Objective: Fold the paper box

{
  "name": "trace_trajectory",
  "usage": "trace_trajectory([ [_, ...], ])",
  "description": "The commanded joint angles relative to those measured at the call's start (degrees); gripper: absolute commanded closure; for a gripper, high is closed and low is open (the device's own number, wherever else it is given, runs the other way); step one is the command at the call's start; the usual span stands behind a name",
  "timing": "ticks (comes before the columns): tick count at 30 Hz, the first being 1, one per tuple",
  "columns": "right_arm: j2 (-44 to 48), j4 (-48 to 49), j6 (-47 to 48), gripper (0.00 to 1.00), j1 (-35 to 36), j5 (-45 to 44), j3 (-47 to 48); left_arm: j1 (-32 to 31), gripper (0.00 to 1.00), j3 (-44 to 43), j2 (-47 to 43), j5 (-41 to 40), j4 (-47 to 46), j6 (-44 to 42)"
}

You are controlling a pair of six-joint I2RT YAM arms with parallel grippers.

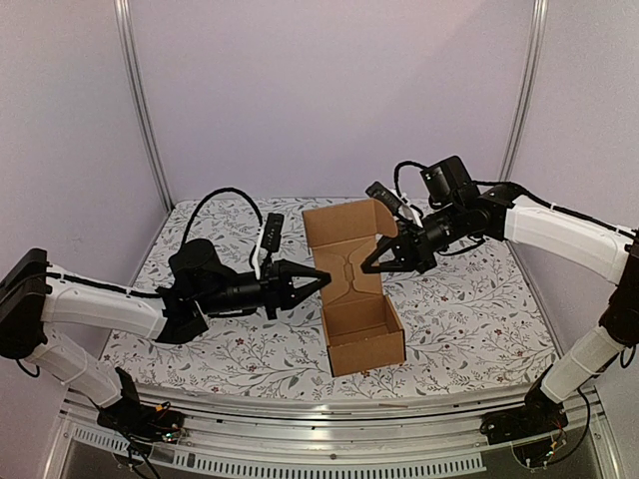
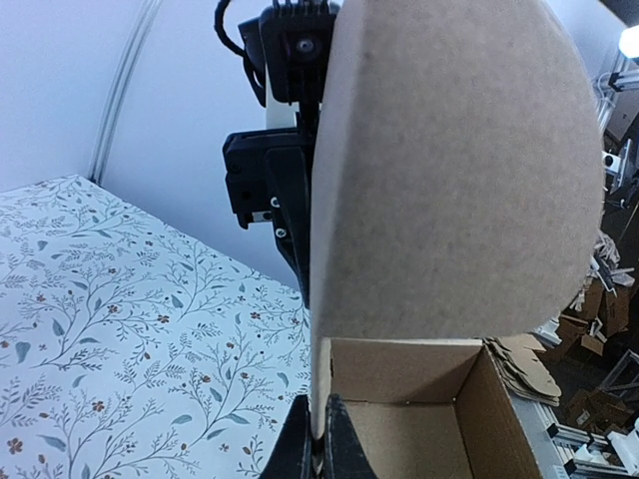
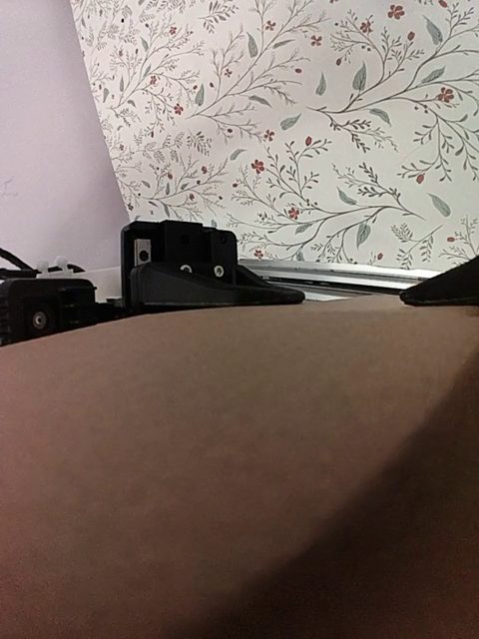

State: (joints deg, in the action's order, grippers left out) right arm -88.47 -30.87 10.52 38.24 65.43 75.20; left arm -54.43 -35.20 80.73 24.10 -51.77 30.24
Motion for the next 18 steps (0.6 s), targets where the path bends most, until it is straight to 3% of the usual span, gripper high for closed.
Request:
trace_trajectory([
  [1,0.0,-0.9,-1.1,1.0,0.8,-2.0,-1.6,1.2,1.0,-0.8,-0.6,-2.1,-0.1,-1.0],
  [18,-0.4,-0.9,0.3,1.0,0.8,-5.1,-3.2,1.2,1.0,-0.8,0.4,-3.1,0.3,-0.9],
])
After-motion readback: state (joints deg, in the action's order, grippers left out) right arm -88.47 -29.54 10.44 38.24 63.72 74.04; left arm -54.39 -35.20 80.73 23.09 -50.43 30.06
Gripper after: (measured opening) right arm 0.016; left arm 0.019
